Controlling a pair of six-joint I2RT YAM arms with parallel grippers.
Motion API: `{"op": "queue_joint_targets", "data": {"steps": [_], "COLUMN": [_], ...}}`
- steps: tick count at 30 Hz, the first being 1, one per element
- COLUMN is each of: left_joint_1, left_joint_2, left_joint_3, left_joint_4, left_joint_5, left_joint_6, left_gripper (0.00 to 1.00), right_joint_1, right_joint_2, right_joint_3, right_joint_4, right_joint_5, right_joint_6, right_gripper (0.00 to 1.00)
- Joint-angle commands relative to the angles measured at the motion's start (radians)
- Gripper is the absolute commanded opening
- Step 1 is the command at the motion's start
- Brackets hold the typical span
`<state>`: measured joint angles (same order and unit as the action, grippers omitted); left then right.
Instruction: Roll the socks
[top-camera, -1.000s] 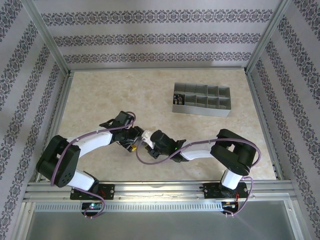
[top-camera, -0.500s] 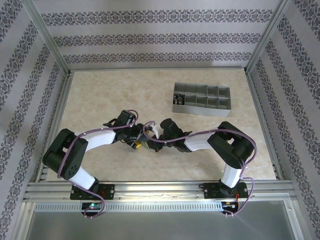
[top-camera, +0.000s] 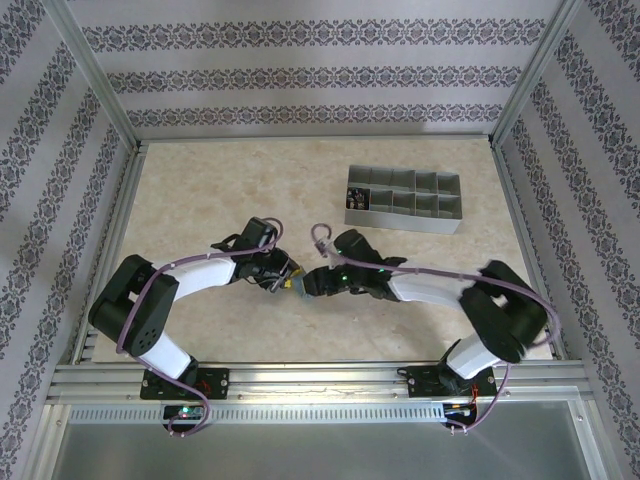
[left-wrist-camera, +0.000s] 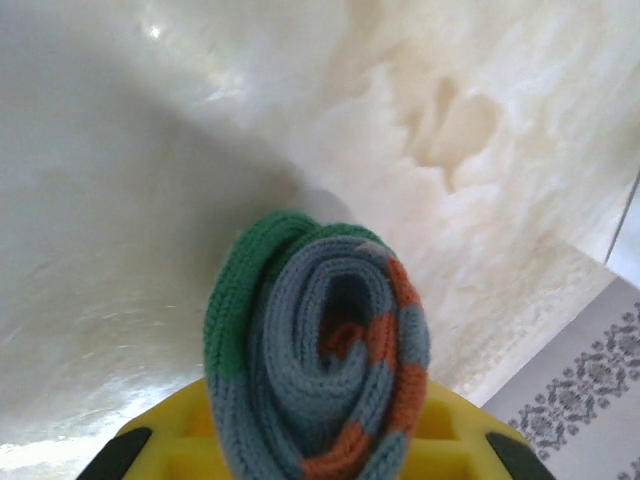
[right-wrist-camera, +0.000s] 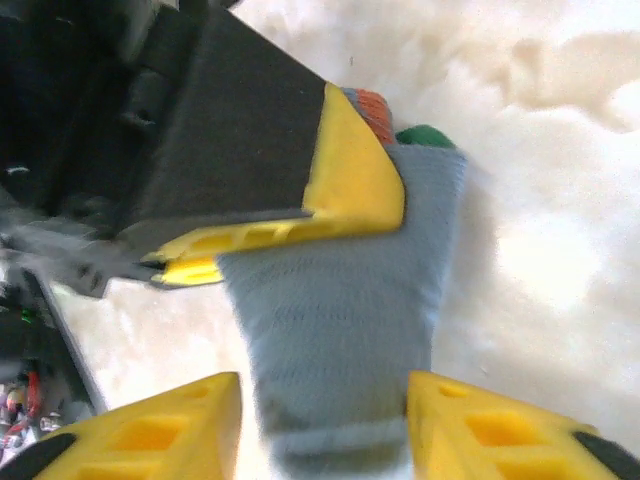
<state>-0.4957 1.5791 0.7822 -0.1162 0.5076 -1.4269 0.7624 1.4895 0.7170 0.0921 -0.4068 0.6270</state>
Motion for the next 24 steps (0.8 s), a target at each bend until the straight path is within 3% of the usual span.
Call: {"op": "queue_joint_targets", "data": {"steps": [1,7,15,24], "left_joint_1": [0.02,0.032,0.034,0.034], "left_joint_2": [-0.03,0.021,0.071,0.053], "left_joint_3": [0.104,0.208,0.313,0.29], "left_joint_4": [-0.098,-0.108,-0.119,-0.042], "left_joint_5": [-0.003,0.052,0.082,0.095], "left_joint_6": [-0.044,-0.137,-0.166,-0.246], "left_gripper": [0.0,0.0,0.0,0.0], "right_joint_1": [-0.025,-0.044,-0.074,-0.093], "right_joint_2": [-0.125,-0.198,-0.161,-0.116], "right_joint_3": [-0.011,-0.098,-0.102,-0.109], "right_joint_4": [-0.113,0.063,0.245,0.359], "right_joint_5": [0.057,0.082,0.106,0.154], "right_joint_6": [0.337,0.853,1.045,1.157], "right_gripper": [0.53,0.65,0.77,0.79]}}
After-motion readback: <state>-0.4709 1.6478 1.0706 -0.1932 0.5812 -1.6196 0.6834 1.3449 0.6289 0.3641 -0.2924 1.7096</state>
